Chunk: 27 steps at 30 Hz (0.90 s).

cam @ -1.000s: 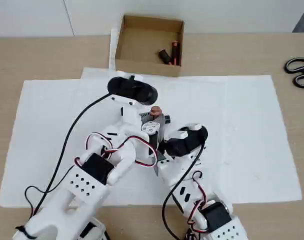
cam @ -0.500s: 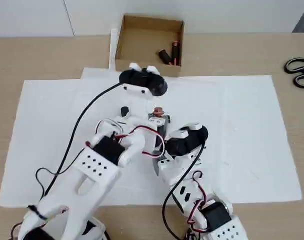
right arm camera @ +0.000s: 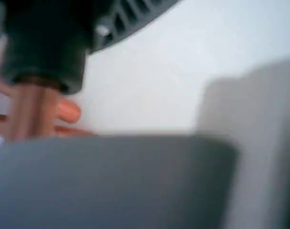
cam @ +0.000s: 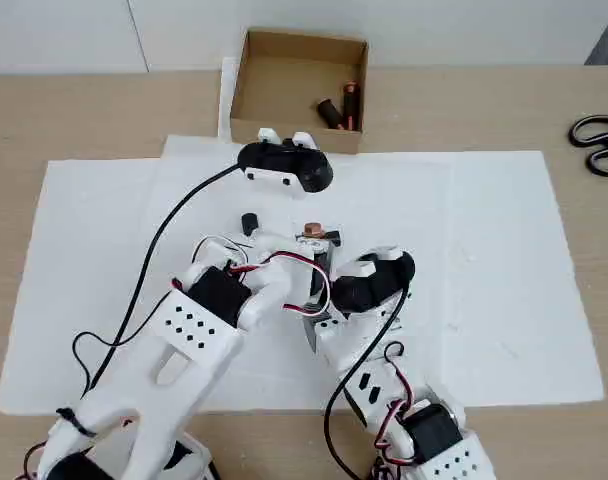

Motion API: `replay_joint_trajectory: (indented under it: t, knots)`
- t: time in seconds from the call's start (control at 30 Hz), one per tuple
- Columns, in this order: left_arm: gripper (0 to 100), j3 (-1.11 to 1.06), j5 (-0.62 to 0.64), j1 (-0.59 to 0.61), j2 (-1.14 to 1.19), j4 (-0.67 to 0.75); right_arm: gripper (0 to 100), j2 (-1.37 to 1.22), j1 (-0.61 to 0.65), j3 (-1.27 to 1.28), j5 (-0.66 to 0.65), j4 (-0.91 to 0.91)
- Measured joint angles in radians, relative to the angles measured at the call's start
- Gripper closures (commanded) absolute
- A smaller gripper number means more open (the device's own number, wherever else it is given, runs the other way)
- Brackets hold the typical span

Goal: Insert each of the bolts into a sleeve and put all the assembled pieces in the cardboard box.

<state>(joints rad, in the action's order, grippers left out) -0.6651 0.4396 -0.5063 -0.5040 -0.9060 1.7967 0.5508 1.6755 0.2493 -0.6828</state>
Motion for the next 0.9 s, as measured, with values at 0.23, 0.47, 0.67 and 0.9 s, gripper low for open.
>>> replay_joint_trajectory:
  t: [0.23,0.47,0.67,0.9]
  knots:
    - [99,-0.005,0.0,0.0,-0.106,-0.063,99.5,0.005,0.003,0.0,-0.034,0.02]
    - [99,-0.005,0.0,-0.002,-0.112,-0.08,99.5,0.005,0.003,0.0,-0.037,0.02]
    - [95,-0.058,0.0,-0.015,-0.13,-0.043,99.5,0.003,0.003,0.0,-0.038,0.018]
    - [83,-0.092,0.0,-0.009,-0.13,-0.055,99.5,0.002,-0.025,0.0,-0.037,0.018]
